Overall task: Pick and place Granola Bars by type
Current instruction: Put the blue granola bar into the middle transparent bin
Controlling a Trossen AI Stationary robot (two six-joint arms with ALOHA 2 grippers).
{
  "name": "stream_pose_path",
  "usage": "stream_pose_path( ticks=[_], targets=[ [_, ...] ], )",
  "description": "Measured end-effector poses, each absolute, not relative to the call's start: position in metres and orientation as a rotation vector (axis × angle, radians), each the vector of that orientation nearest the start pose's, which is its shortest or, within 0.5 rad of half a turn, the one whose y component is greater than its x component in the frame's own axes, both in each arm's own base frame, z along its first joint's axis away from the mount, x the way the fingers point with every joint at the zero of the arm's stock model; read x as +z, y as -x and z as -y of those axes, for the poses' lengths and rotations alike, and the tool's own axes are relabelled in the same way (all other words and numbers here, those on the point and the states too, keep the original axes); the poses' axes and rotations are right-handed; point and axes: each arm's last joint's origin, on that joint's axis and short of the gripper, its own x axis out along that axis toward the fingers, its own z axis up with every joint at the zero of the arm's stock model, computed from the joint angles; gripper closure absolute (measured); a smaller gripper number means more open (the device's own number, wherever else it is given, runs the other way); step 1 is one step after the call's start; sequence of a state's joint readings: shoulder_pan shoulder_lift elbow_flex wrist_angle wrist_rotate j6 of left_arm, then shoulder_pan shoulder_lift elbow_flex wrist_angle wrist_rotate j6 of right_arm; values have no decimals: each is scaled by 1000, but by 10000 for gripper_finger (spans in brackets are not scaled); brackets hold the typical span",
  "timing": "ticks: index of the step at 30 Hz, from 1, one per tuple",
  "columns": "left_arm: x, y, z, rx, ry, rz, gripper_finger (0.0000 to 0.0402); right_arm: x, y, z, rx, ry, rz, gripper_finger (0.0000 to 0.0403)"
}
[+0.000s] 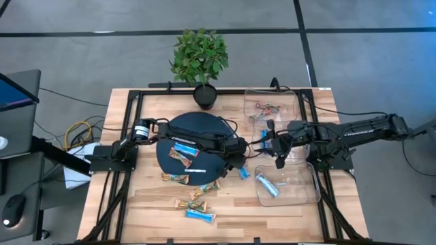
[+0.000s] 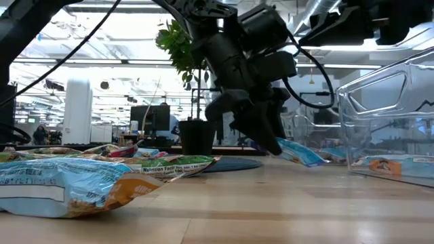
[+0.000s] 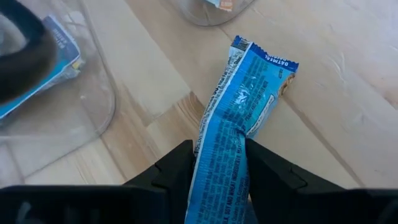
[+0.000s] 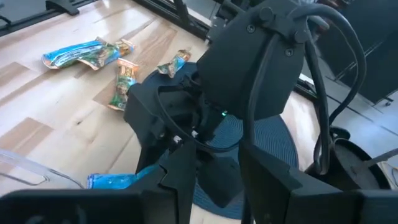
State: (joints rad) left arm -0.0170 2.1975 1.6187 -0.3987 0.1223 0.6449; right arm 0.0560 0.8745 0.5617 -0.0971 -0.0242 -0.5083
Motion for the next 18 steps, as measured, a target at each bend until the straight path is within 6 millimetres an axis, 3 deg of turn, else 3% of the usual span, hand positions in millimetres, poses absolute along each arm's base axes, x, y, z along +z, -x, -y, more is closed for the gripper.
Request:
stream_pose_path(
  ticks=[13,18],
  targets=[
    [155,-465,20,-542,-490,-870,272,250,-189,-28,268,548,-346,285],
    [166,-464,27,-546,-503,-838,272,251,-188,-29,249,556,-345,285]
  ],
)
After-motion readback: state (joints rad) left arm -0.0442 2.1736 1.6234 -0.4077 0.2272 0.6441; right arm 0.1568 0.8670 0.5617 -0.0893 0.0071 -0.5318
